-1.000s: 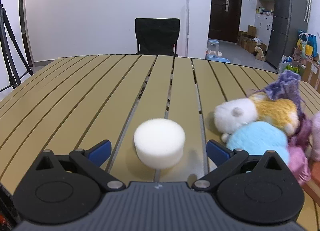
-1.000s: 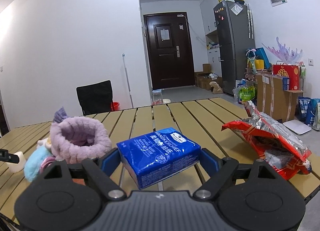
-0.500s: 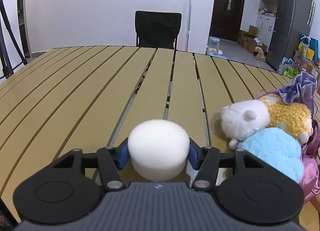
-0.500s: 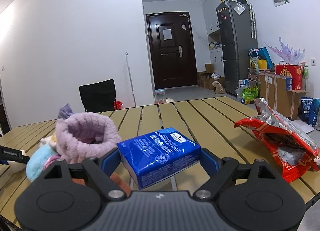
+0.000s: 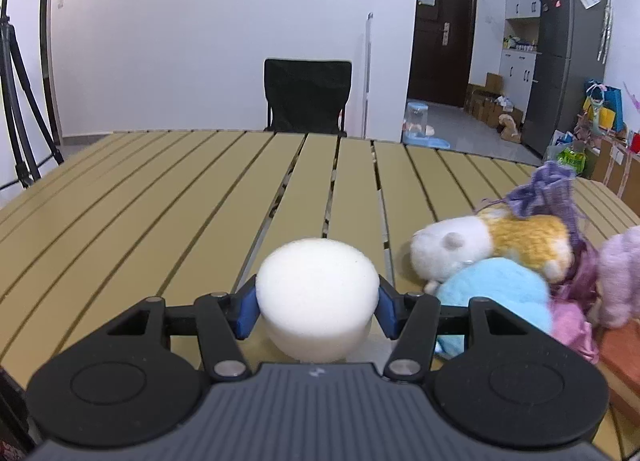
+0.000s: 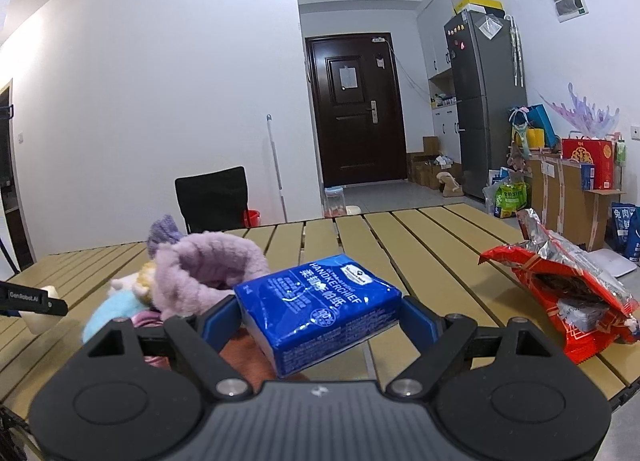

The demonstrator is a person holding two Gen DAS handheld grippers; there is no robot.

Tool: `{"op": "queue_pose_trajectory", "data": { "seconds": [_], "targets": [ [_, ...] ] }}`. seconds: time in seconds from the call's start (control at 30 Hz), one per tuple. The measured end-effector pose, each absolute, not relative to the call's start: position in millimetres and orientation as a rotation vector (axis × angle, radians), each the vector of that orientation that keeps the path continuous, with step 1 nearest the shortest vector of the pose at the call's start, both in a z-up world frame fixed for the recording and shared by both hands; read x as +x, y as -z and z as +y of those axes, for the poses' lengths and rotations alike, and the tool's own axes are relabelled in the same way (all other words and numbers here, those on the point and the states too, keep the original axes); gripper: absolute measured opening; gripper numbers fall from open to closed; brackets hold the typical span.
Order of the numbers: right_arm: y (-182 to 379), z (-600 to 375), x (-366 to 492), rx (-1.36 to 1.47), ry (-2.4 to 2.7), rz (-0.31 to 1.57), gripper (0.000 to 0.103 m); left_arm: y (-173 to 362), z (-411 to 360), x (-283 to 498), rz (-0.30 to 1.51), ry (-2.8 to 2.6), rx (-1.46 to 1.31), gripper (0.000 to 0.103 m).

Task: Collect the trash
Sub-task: 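Lift the sponge and tissue pack with both grippers and carry them over the black bin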

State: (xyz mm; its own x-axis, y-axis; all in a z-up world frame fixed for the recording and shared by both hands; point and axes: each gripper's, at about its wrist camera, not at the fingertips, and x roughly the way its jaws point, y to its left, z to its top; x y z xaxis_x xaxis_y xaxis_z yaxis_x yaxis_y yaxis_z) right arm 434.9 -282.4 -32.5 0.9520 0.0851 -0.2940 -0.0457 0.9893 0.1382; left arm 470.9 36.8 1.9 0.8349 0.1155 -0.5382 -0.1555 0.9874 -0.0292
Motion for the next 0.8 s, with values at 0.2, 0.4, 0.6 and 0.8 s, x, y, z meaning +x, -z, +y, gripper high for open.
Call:
{"op": "queue_pose_trajectory", "data": {
  "seconds": [0.2,0.4,0.6,0.8],
  "targets": [
    [26.6,-281.5,415.8,0.148,-0.08,0.281,0.085,-19.9,32.1,437.3,0.506,-0.137,-0.082,0.058],
    [21.2,-277.6,400.2,0.147,-0.09,0.268,0.085,-30.8,24.2,406.9,0.467,-0.11,-0.069,0.058],
    [18.8,-273.0,382.6,0.136,-0.106,0.259,0.085,-28.5,14.1,377.9,0.463,-0.08,-0.054,0.058],
    [19.6,-268.8,360.7,0.133,-0.129,0.255,0.085,-22.3,8.1,349.7,0.466,-0.058,-0.067,0.058]
  ]
}}
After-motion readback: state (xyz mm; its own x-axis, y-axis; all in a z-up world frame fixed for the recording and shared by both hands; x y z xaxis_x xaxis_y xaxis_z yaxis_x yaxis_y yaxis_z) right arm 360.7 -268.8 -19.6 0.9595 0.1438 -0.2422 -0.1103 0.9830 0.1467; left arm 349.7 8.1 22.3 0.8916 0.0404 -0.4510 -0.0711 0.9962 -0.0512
